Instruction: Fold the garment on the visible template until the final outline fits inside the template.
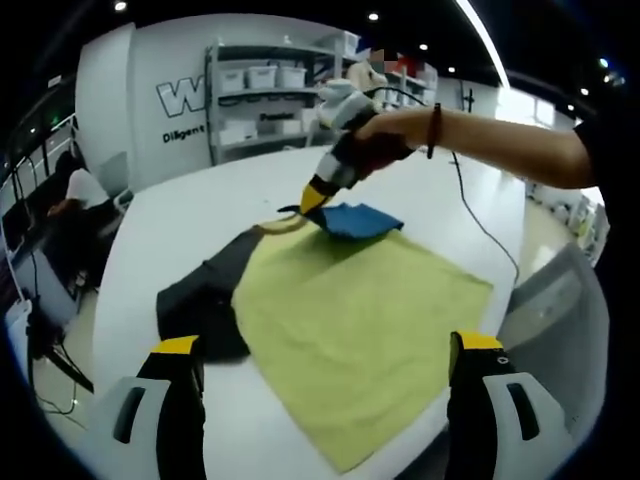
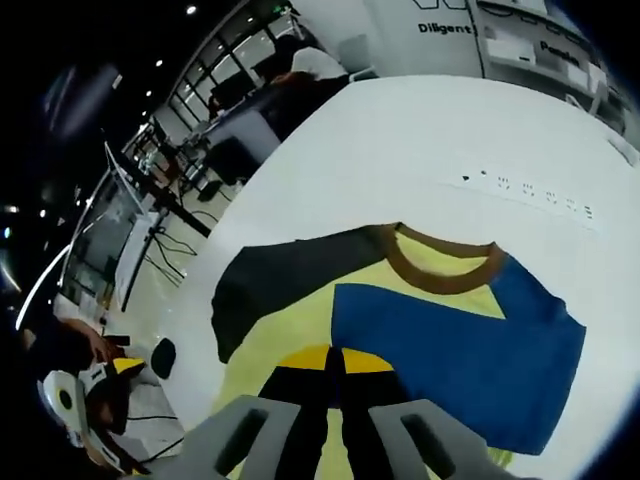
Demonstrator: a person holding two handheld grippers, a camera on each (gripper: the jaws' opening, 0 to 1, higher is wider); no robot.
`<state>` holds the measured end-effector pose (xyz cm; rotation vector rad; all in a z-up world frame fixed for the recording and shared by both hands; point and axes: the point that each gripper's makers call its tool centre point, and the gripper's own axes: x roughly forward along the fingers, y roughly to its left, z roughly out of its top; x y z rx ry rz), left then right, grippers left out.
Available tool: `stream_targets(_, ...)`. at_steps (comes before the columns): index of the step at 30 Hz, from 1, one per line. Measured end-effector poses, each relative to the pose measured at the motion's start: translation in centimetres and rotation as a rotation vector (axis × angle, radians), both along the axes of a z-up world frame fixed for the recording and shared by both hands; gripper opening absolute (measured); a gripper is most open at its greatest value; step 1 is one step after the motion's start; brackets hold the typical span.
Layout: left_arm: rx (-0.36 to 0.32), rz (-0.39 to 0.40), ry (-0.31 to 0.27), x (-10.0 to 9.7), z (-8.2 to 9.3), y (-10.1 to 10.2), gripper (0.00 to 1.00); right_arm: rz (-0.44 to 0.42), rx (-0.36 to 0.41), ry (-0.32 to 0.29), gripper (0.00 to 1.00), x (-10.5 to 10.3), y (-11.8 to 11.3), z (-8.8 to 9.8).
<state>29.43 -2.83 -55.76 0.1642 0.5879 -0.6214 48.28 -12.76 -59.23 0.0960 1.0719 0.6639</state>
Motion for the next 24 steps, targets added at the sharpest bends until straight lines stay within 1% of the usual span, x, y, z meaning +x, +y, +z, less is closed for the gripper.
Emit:
stream_targets(6,0.003,0.0,0.002,-0.1,-0.1,0.2,0.98,0.026,0.016,-0.006,0.0,-0.4,1.7,0.4)
stream_targets(13,-0.004,0.011,0.001,-0.1,0.0,0.7,0.98,0.067,-0.016,-0.027,0.0,-1.4,3.4,0.2)
stream_targets(15,-0.005,0.012,0.006,-0.2,-0.1,0.7,0.98,0.073,-0.011,-0.035,0.0,-1.6,3.9,0.3)
stream_targets(18,-0.006,0.009,0.003,-0.3,-0.1,0.6,0.98,0.08,-0.005,-0.031,0.0,-2.2,4.5,0.2)
stream_targets(24,-0.01,0.007,0.006,-0.4,-0.3,0.5,0.98,0.129,-0.029,-0.049,0.0,-3.4,6.0,-0.2)
